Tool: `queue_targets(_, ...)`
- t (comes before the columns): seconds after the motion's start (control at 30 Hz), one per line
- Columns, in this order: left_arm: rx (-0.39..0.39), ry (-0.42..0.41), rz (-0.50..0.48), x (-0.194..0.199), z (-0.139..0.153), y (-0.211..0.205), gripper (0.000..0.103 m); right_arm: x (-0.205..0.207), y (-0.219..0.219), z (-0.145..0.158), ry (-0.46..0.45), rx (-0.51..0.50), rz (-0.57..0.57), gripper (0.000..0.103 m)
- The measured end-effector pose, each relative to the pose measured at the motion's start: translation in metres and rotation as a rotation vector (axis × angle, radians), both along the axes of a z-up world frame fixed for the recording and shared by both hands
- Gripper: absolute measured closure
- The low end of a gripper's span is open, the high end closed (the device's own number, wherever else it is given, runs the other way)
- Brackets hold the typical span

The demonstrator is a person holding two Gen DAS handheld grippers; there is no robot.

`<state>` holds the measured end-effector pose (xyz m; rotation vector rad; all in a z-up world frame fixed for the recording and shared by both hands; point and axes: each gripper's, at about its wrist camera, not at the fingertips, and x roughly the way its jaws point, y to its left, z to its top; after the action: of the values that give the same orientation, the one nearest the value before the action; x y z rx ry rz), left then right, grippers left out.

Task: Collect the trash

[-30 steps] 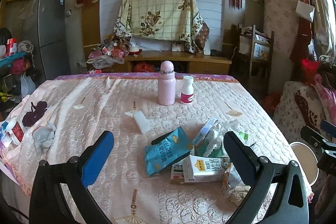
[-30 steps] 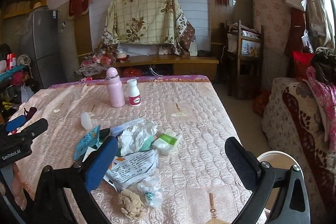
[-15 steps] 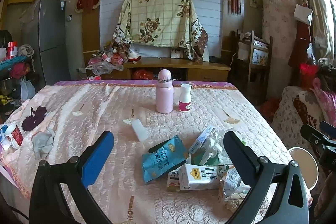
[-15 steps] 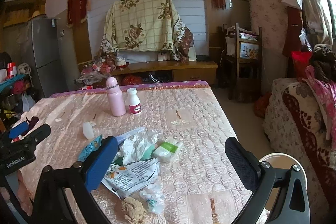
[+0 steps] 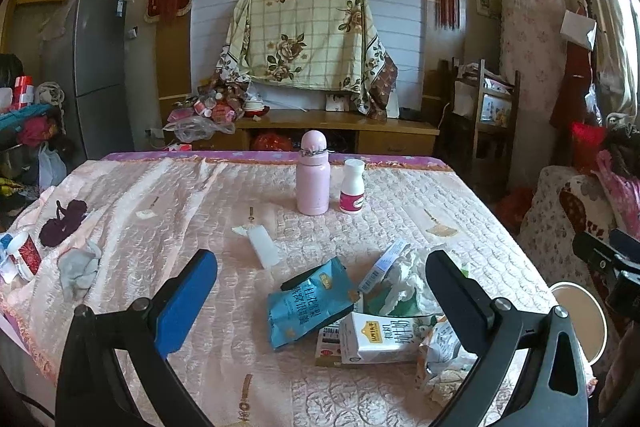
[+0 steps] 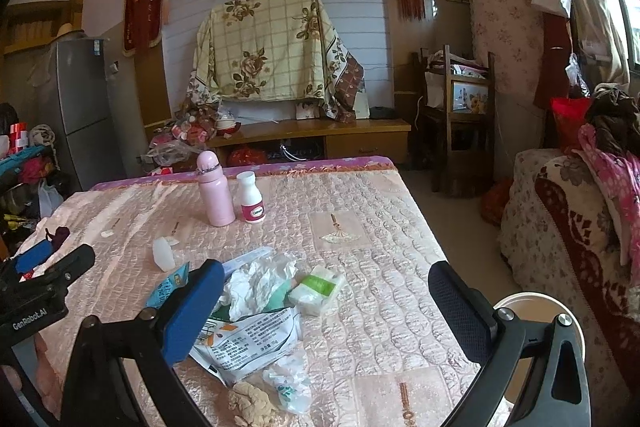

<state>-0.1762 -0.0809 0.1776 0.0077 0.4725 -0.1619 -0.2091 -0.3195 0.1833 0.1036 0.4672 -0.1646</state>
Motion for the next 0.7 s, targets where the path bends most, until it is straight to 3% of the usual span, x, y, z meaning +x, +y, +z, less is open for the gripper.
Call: queue_targets(0.7,0.004,0.0,0.002,0.0013,-0.0014,0.0002,0.0,0.0079,0.0041,-0.0049,0.019,-0.007,-0.004,0.0)
